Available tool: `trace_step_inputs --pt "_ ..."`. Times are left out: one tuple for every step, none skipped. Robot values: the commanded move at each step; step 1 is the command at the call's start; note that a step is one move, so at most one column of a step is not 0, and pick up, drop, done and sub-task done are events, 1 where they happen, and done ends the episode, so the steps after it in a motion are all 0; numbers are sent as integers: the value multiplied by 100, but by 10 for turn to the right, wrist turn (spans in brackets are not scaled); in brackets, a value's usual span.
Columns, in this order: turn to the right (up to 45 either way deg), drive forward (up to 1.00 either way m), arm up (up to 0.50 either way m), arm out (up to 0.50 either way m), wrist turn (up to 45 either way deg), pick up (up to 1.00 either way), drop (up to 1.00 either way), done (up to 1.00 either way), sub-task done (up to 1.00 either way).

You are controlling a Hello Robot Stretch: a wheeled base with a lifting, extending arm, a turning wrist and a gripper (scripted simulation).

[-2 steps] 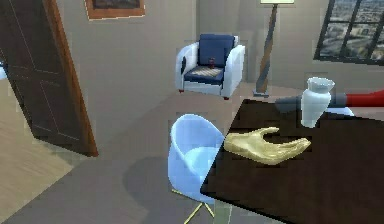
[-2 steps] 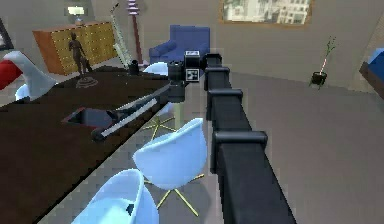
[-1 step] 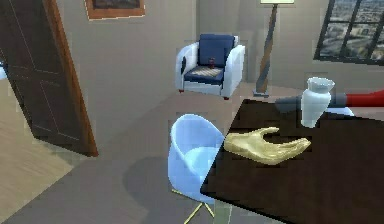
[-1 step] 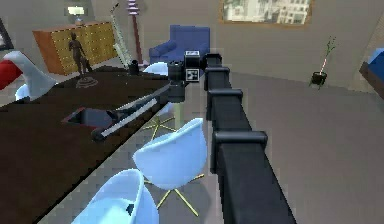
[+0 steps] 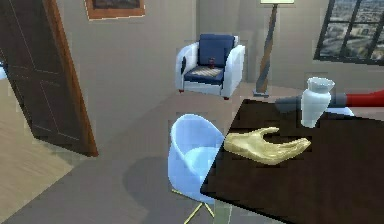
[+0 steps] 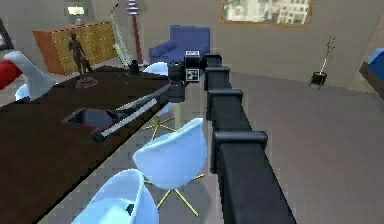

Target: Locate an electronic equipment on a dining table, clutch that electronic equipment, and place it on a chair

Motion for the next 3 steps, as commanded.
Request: trace_step_inputs --pt "0 0 0 0 0 0 100 0 0" --pt "0 0 0 -10 0 0 0 0 0" --pt "0 0 0 0 0 0 0 100 0"
